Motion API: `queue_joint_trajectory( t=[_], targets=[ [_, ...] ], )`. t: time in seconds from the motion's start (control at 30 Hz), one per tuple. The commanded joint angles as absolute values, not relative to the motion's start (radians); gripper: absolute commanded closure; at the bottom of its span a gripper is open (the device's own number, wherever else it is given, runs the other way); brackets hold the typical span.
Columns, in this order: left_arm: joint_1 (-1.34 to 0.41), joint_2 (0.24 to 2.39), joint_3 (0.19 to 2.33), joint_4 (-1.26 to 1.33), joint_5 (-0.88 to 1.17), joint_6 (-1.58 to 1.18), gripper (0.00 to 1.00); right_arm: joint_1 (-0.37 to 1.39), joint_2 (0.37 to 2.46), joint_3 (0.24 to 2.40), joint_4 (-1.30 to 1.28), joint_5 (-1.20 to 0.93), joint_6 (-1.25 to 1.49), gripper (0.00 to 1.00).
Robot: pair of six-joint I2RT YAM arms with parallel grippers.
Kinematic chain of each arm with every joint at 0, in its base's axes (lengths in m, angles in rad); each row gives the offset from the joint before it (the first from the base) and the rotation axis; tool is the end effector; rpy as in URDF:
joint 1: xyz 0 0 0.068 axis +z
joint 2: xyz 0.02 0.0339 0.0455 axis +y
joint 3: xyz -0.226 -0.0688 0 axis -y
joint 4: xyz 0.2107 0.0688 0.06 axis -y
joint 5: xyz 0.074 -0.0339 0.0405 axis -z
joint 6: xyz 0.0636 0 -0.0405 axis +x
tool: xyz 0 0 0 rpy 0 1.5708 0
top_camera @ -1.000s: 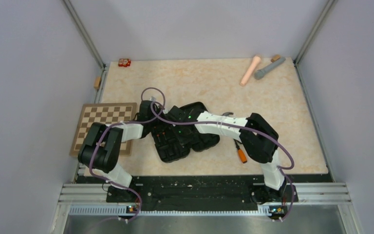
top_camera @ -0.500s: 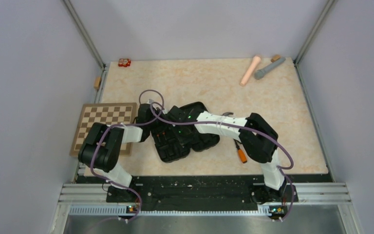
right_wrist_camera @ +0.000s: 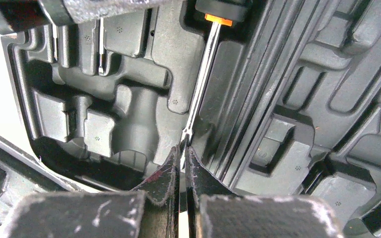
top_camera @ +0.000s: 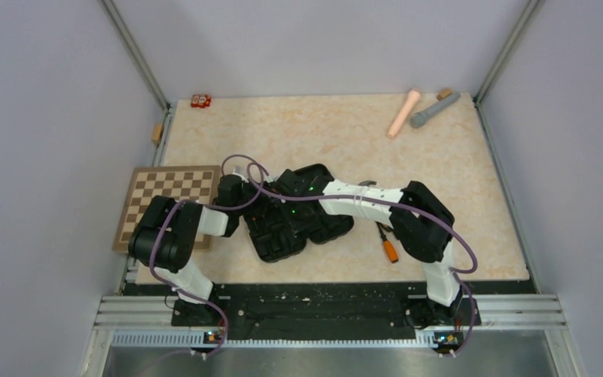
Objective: Pack the tool kit
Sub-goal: Place the screwdriver in the toolbox.
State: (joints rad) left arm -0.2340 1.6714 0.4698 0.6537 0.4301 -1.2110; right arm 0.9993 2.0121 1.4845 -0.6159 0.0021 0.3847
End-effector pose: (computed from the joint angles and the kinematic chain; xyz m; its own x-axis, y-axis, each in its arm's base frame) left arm 0.2732 -0.0924 0.0948 -0.6997 -0.7078 -0.0973 -0.2782 0.3953 -0.8754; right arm 0.2088 0.3244 0.1384 -0.7718 -0.5063 -0.3848 -0.5944 0.7893 0.1537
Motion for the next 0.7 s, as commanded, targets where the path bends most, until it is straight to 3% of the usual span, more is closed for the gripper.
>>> queue_joint_trajectory(
  t=[0.0,0.23,0.47,0.67],
  targets=[
    [-0.211,1.721,0.409,0.255,0.298,-1.143,1.0,0.935,2.105,1.396,-0.711,0.164,0.287,1.0],
    [-0.212,1.645,0.417,0.19,0.249,-1.111,1.0,0.933,2.064,1.419,-0.692,0.121,0.266,1.0],
    [-0.224,1.734,0.361,0.309,0.314,-1.169,1.0,0.933,2.072,1.453,-0.699,0.113,0.256,1.0],
    [-0.239,1.527,0.43,0.127,0.214,-1.087,1.0,0.934,2.017,1.471,-0.688,0.08,0.239,0.95]
  ],
)
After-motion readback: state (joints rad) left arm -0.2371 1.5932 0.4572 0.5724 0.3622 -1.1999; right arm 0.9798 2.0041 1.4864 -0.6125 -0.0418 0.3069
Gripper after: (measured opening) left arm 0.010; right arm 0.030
